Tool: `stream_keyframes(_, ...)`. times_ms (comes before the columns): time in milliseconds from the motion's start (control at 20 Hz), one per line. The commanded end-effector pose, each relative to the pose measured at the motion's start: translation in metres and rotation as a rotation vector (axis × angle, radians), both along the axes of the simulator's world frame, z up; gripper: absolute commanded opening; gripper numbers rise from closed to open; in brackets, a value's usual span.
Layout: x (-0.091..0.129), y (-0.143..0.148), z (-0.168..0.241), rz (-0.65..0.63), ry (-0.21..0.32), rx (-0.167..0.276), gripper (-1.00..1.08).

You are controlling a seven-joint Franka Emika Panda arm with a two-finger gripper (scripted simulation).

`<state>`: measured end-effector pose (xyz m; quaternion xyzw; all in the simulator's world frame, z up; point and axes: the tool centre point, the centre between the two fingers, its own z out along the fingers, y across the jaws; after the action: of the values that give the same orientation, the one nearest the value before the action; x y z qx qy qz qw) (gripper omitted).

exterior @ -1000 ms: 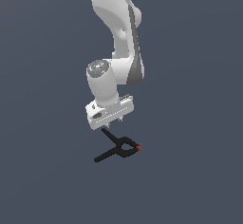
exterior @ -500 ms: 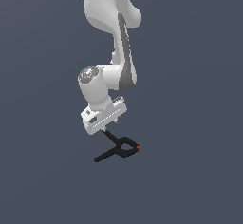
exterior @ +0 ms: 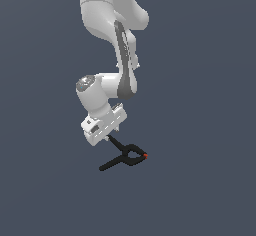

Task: Pick up the object and move it to a goal position.

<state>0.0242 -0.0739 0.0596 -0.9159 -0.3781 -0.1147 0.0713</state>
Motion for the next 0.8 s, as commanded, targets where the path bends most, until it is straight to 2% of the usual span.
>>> stream_keyframes(0, 0.0, -0.003, -0.003, 0.024, -0.014, 0.003, 0.28)
stream_keyframes(750, 0.001, -0.008, -0.013, 0.059, -0.034, 0.008, 0.28)
